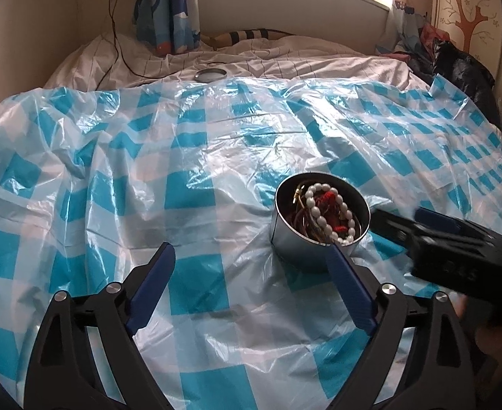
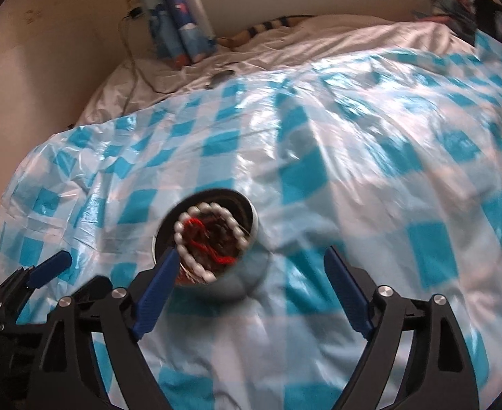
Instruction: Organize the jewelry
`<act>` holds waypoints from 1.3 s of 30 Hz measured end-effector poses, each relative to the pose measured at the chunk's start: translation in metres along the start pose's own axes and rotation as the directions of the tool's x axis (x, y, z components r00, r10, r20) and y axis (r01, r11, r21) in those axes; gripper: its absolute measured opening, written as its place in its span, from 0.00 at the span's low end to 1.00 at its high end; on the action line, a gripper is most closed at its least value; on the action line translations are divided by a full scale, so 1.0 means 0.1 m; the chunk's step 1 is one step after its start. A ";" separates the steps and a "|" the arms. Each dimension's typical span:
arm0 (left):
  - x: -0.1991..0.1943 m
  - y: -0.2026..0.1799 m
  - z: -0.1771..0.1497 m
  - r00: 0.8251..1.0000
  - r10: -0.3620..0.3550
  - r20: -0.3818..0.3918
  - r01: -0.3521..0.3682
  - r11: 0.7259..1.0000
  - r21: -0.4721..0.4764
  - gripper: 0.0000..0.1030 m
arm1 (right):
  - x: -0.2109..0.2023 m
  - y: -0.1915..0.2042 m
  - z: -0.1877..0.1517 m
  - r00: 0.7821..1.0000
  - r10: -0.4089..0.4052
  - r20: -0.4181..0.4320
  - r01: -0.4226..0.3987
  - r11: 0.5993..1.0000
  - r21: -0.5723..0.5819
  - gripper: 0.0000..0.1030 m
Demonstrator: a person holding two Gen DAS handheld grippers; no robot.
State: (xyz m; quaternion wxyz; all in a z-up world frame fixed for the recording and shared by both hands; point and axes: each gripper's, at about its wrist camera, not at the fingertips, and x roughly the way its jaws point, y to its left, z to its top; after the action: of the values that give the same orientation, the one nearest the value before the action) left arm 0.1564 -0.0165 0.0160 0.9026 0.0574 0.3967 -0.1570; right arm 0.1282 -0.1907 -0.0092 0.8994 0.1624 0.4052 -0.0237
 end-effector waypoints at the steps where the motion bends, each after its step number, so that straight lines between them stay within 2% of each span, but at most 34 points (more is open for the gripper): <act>1: 0.00 0.00 -0.01 1.000 0.002 -0.003 -0.002 1.000 0.002 0.86 | -0.05 -0.01 -0.06 1.000 -0.008 -0.003 0.008 1.000 0.002 0.84; 5: -0.04 -0.03 -0.09 1.000 0.010 -0.012 -0.010 1.000 0.008 0.90 | -0.18 -0.03 -0.29 0.997 -0.073 -0.016 0.073 0.997 -0.014 0.88; 11: -0.11 -0.09 -0.21 1.000 0.016 -0.019 -0.016 1.000 0.021 0.91 | -0.20 -0.02 -0.44 0.994 -0.107 -0.036 0.106 0.994 -0.018 0.90; 22: -0.21 0.02 -0.40 0.997 0.071 -0.013 -0.070 0.997 0.042 0.92 | -0.15 0.11 -0.48 0.993 -0.108 -0.055 0.104 0.992 -0.071 0.92; 39: -0.19 0.01 -0.38 0.997 0.079 -0.016 -0.078 0.996 0.038 0.92 | -0.12 0.09 -0.47 0.992 -0.097 -0.081 0.093 0.995 -0.048 0.93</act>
State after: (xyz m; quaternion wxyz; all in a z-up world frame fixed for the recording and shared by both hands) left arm 0.1182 -0.0023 0.0041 0.9033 0.0913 0.3990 -0.1283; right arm 0.0879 -0.1690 -0.0264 0.8829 0.1239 0.4502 -0.0507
